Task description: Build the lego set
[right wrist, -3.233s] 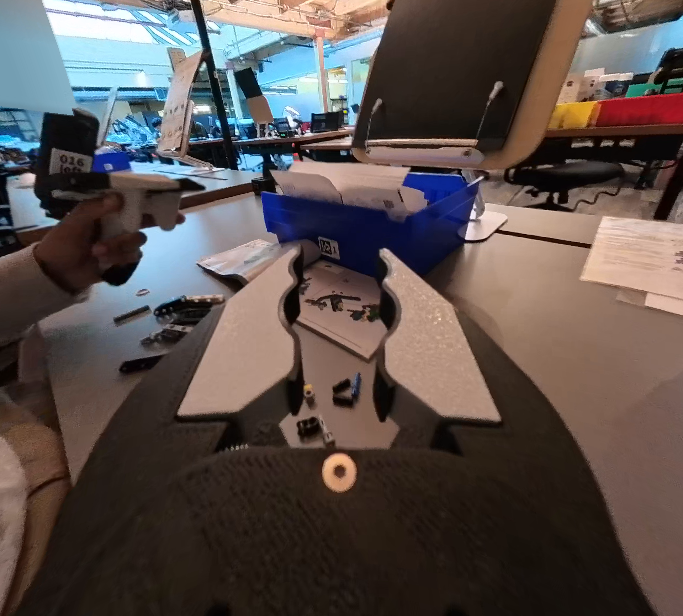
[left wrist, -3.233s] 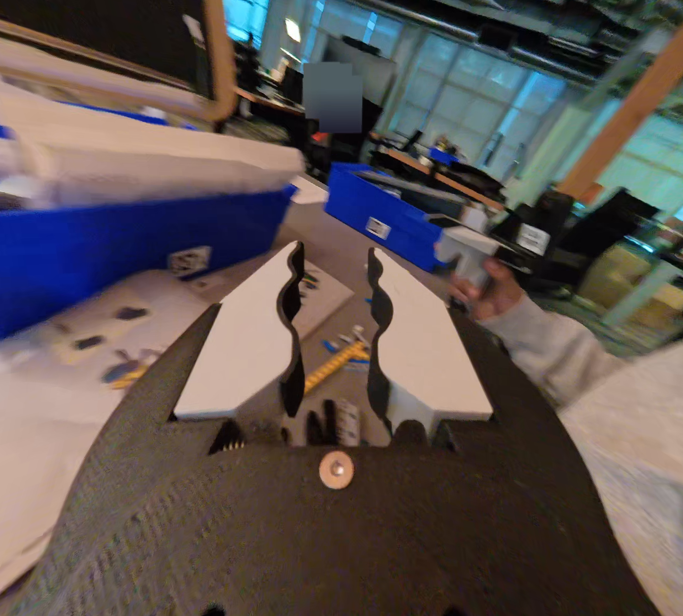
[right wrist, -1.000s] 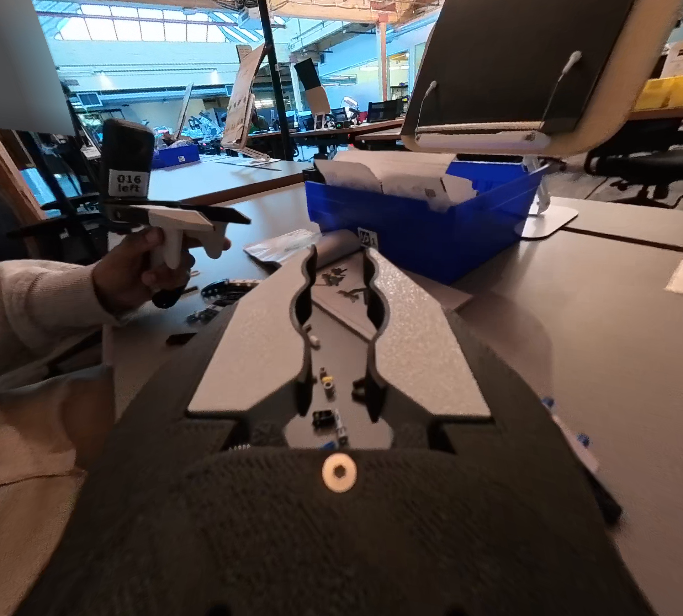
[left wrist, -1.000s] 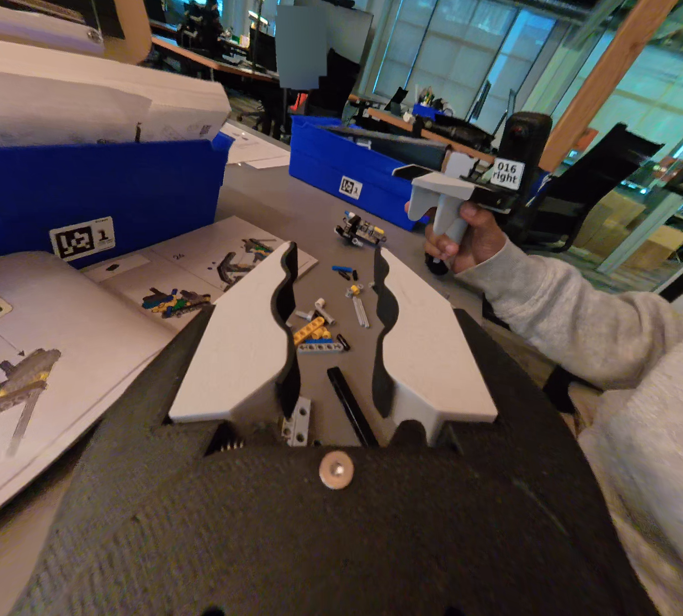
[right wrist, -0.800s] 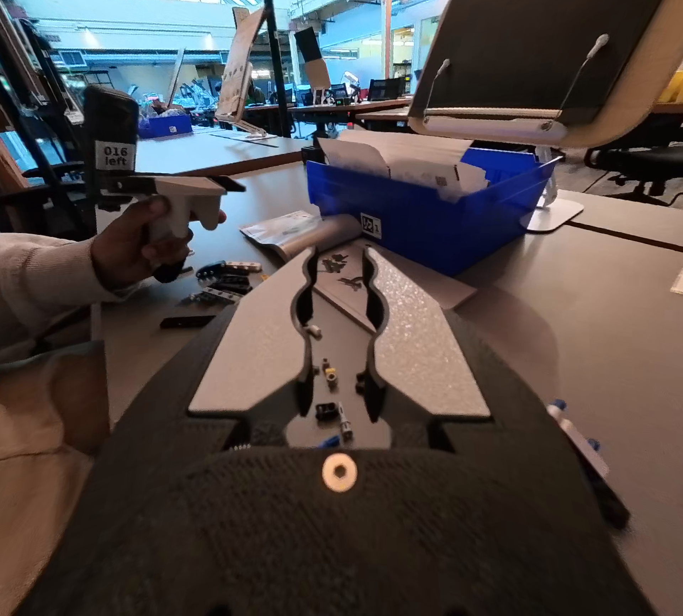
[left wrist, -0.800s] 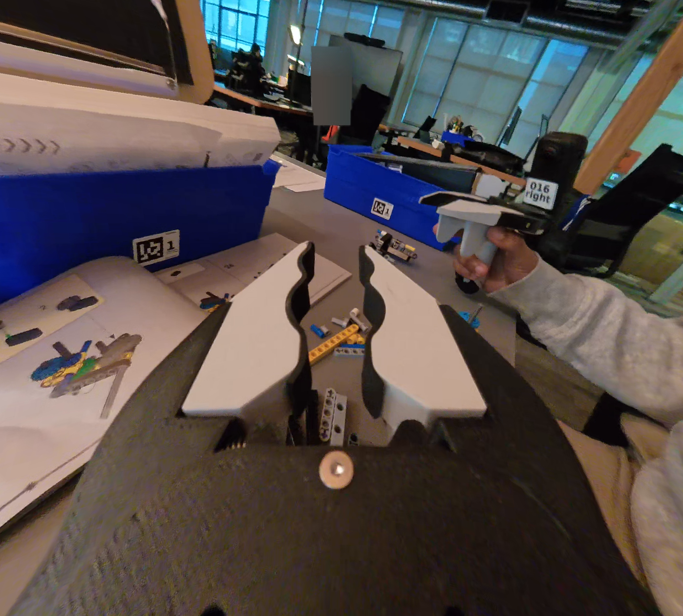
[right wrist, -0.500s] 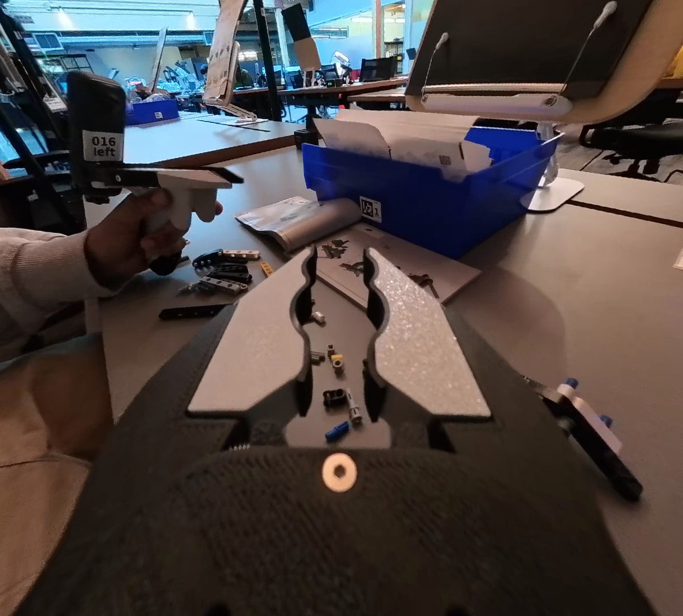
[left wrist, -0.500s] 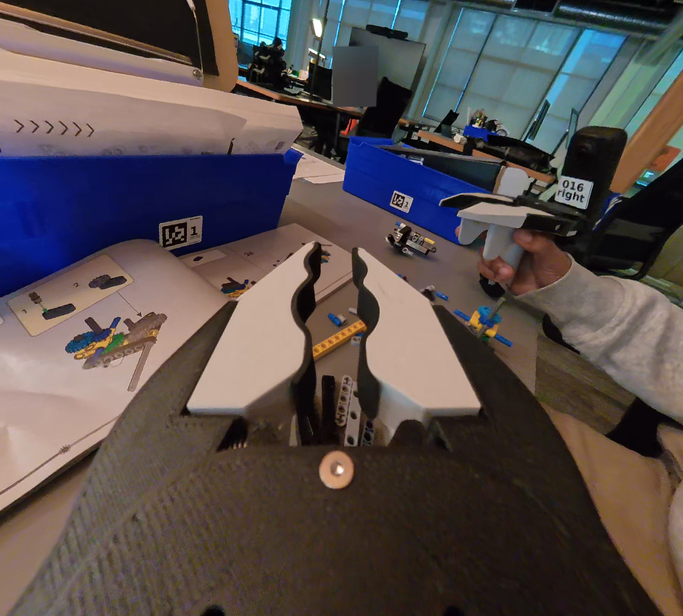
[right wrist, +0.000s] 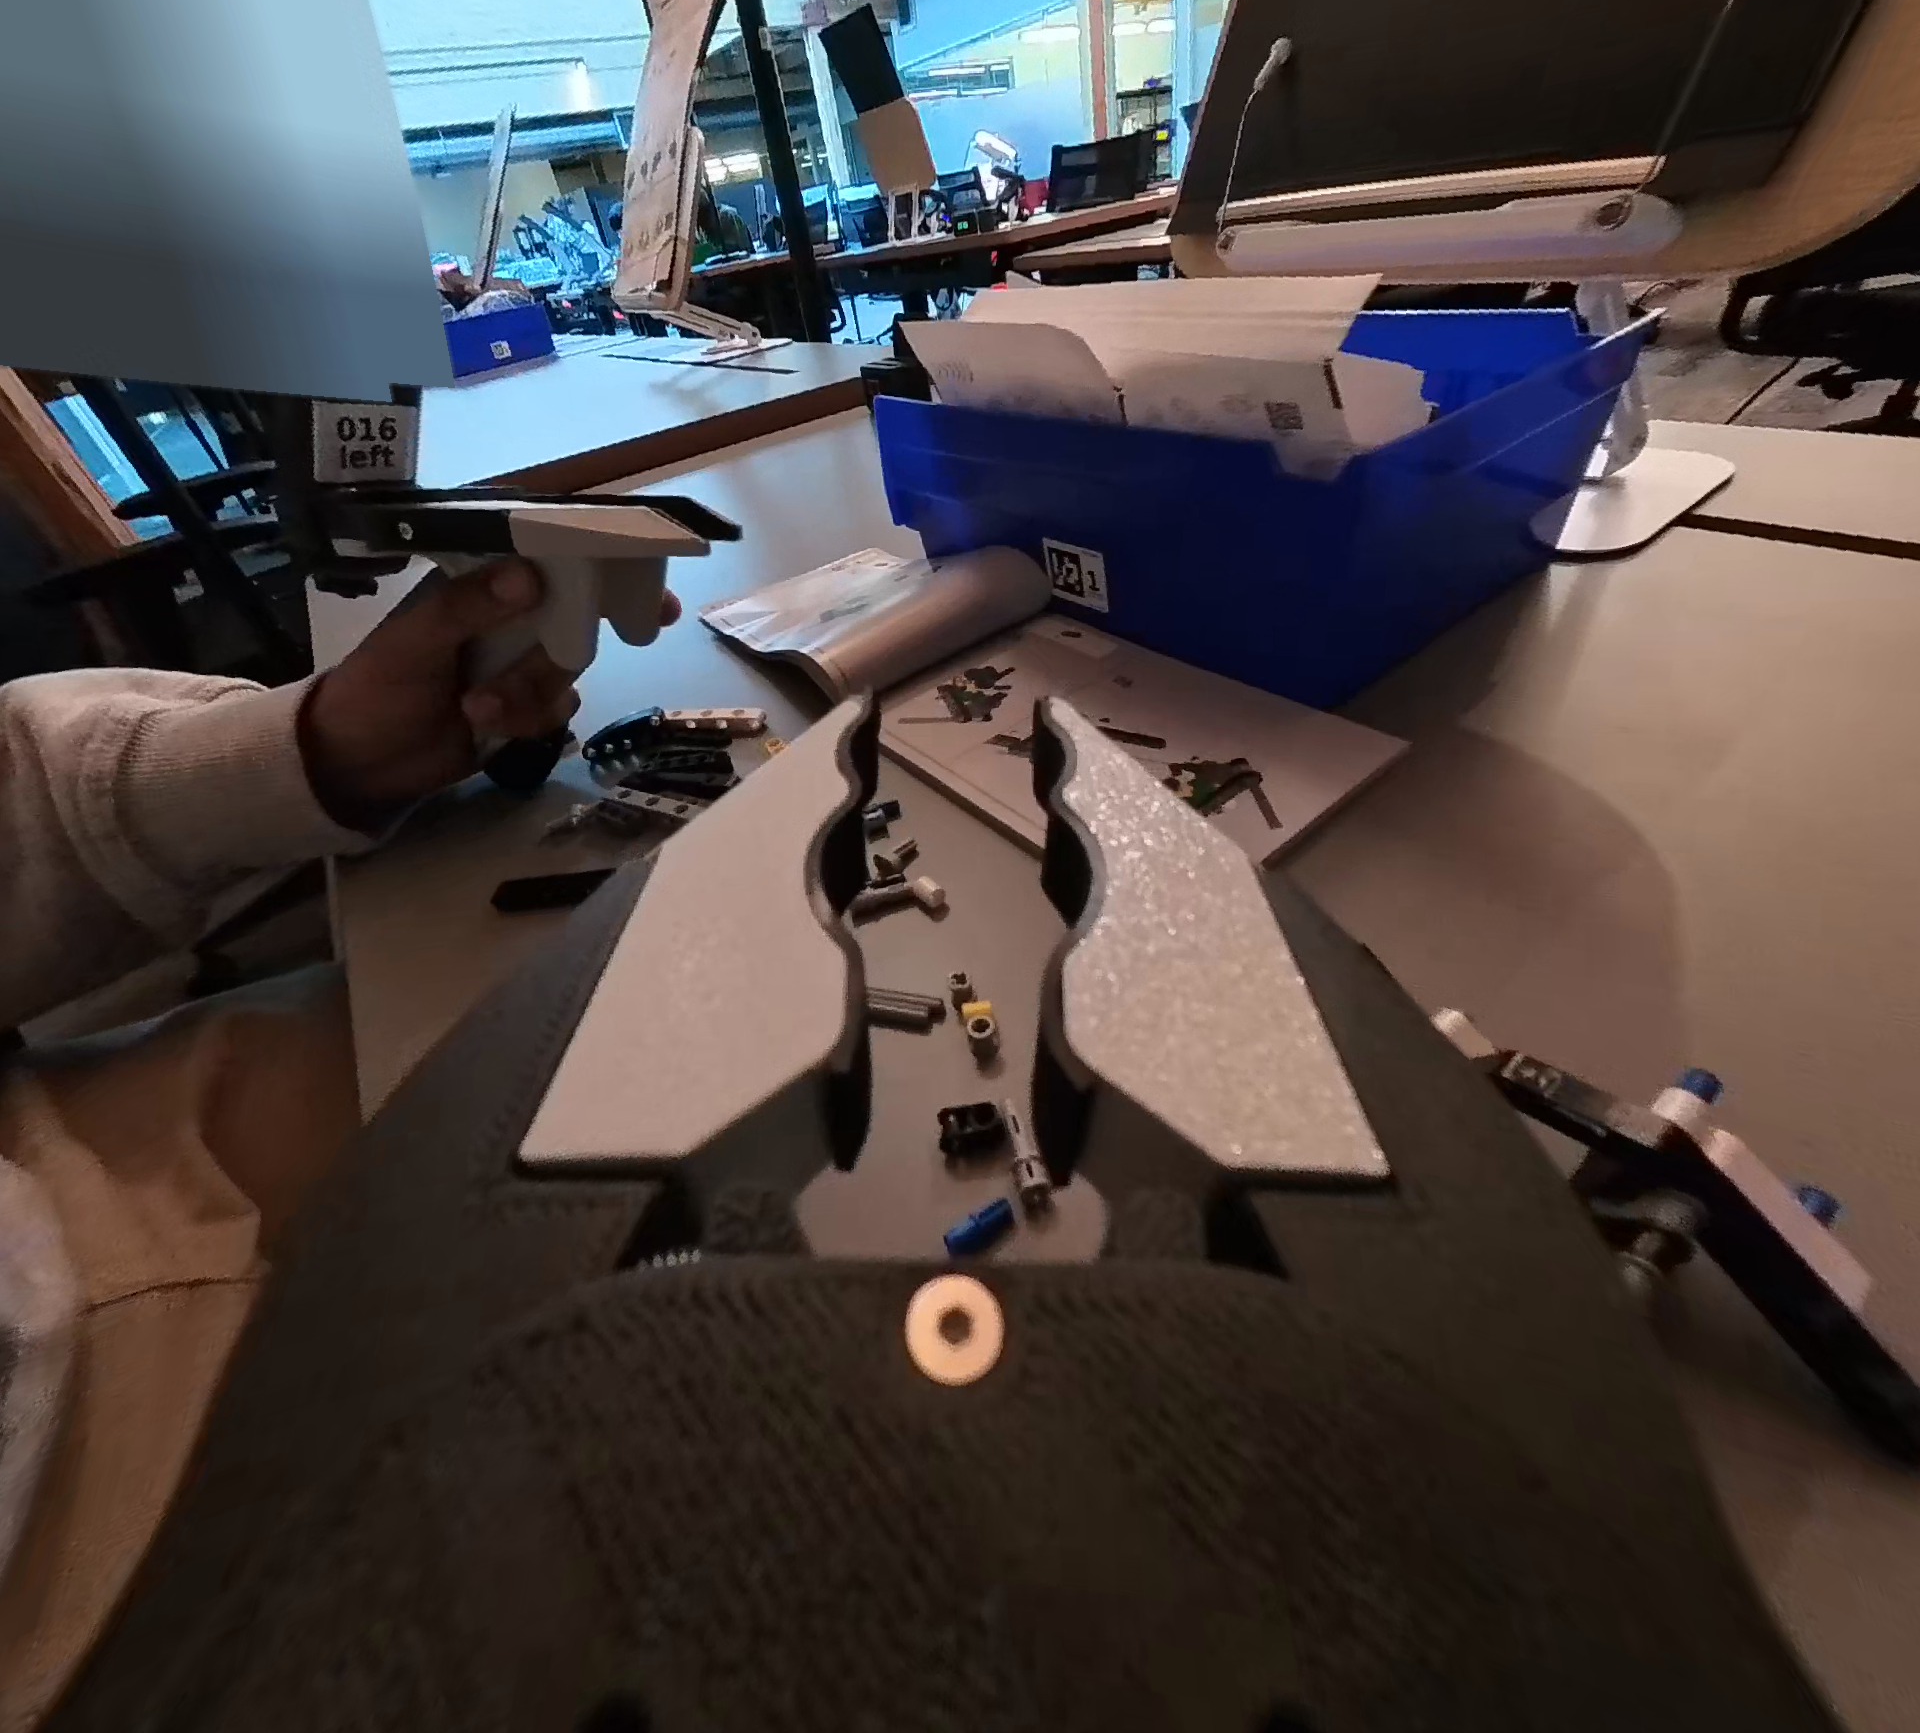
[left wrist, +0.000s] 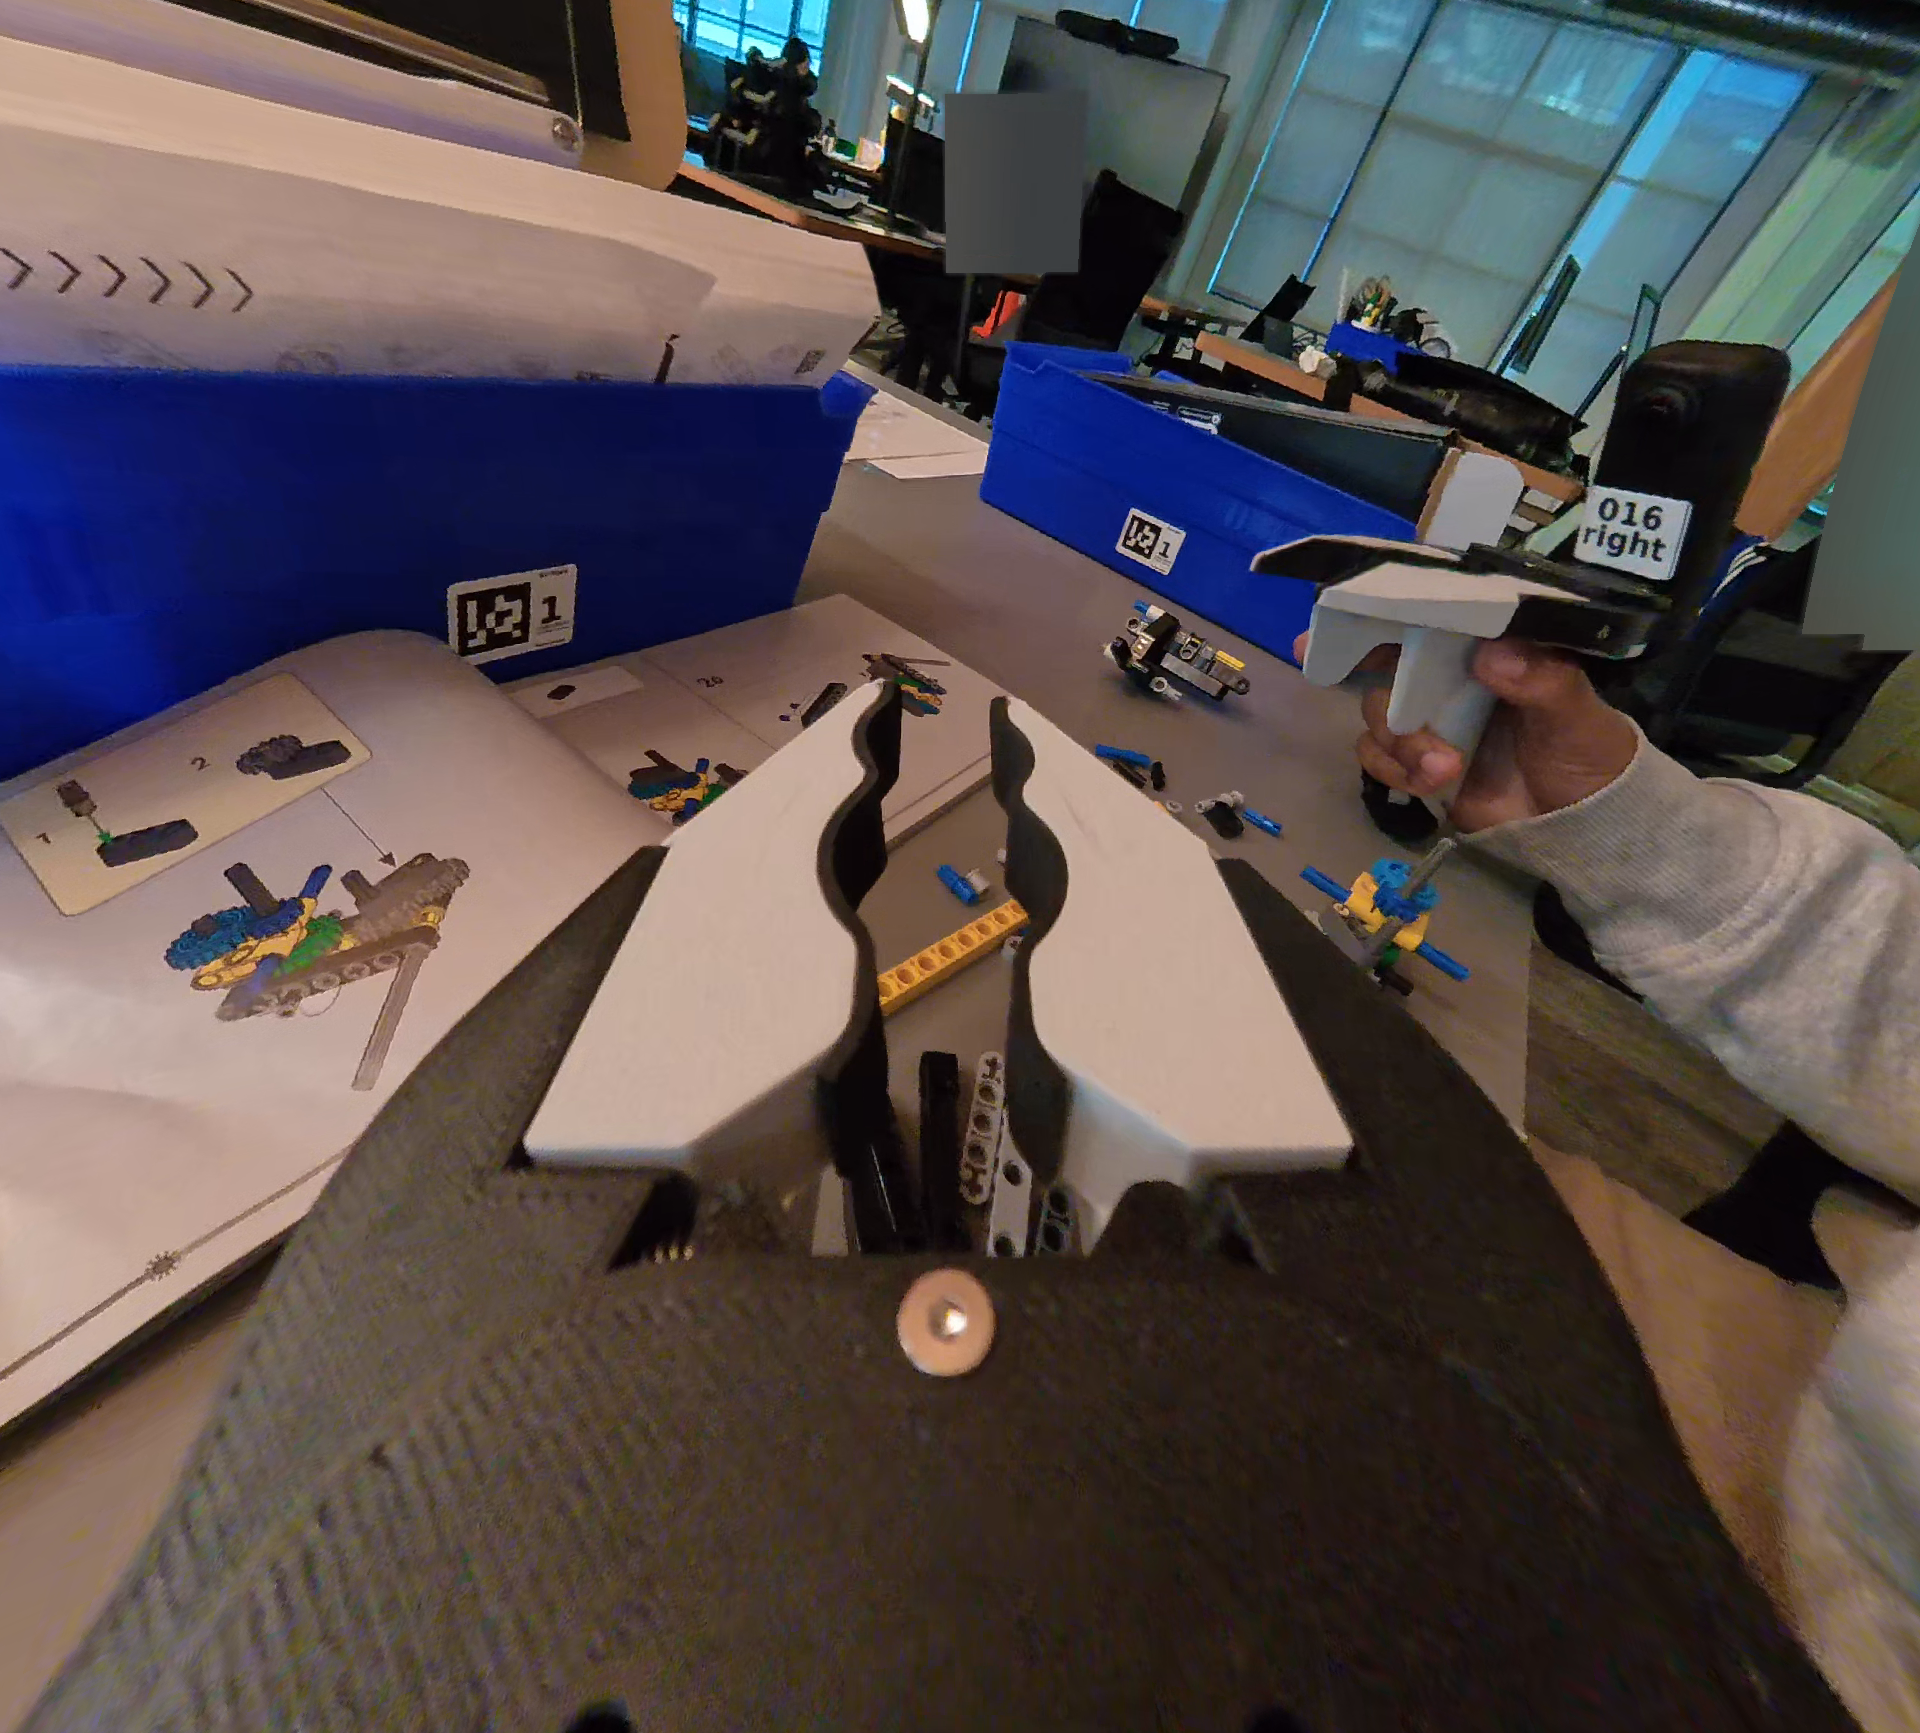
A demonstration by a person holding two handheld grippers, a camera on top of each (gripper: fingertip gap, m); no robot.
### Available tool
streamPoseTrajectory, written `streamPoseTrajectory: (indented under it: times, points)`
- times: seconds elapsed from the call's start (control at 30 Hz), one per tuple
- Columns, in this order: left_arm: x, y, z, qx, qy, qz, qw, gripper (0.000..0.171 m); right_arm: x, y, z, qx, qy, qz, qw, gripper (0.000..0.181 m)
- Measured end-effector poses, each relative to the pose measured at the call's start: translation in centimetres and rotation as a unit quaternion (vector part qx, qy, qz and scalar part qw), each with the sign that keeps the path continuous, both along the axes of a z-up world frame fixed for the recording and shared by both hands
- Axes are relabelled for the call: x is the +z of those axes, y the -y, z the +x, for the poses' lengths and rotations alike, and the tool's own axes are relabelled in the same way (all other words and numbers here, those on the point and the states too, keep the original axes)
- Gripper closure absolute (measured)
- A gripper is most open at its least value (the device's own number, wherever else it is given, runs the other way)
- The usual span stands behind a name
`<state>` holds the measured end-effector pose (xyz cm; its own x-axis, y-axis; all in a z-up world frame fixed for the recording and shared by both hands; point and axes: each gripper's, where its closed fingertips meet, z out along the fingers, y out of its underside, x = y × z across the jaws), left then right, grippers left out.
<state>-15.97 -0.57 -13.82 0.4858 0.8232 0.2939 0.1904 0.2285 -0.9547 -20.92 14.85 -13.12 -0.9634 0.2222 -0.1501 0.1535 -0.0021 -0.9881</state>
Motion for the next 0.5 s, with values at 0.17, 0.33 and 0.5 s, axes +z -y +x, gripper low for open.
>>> streamPoseTrajectory:
  times: [0.17, 0.33, 0.5]
  points:
    - [0.01, 0.12, -0.06, 0.007, -0.002, -0.005, 1.000, 0.159, -0.10, 0.16, 0.11, 0.004, -0.001, 0.004, 1.000, 0.153]
    - [-0.03, 0.03, -0.15, 0.005, 0.000, -0.003, 1.000, 0.161, -0.12, 0.16, -0.02, 0.005, 0.005, 0.003, 1.000, 0.153]
    - [-0.02, 0.16, -0.24, 0.007, -0.001, -0.003, 1.000, 0.161, -0.09, 0.15, -0.20, 0.004, 0.011, -0.001, 1.000, 0.153]
